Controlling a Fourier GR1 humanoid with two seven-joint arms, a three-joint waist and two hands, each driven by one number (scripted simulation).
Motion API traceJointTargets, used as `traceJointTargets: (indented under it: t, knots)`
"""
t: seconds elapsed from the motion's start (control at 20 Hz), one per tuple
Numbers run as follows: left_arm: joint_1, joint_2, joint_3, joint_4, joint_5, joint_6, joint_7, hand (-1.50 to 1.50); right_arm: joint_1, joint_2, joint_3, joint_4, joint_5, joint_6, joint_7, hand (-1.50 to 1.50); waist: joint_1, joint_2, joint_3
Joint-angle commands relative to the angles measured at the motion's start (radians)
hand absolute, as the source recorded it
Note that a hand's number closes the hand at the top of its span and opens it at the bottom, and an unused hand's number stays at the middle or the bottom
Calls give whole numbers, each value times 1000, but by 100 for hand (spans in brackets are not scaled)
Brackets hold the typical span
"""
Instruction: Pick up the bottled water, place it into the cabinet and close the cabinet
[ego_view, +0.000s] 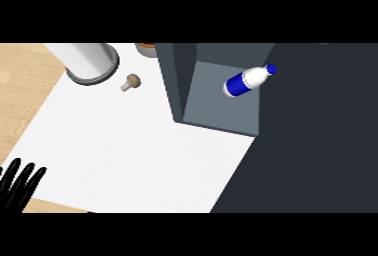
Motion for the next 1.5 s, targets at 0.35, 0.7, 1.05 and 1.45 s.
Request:
traceJointTargets:
  t: [0.35, 0.7, 1.05, 1.45]
  knots:
    - [-3, 41, 39, -12, 26, -53, 4, -150, -87, 214, -16, 150, -180, -90, 156, 150, 23, 22, 6]
    - [-4, 50, 75, 8, 48, -71, 3, -150, -223, 313, -88, 303, -371, -74, 241, 150, 13, 14, 10]
    - [18, 33, 79, 30, 54, -64, 9, -150, -480, 399, -344, 582, -381, -161, 266, 150, -26, -5, 14]
    - [57, 49, 111, 56, 78, -133, 6, -150, -860, 478, -485, 1015, -305, -240, 270, 150, -56, -13, 17]
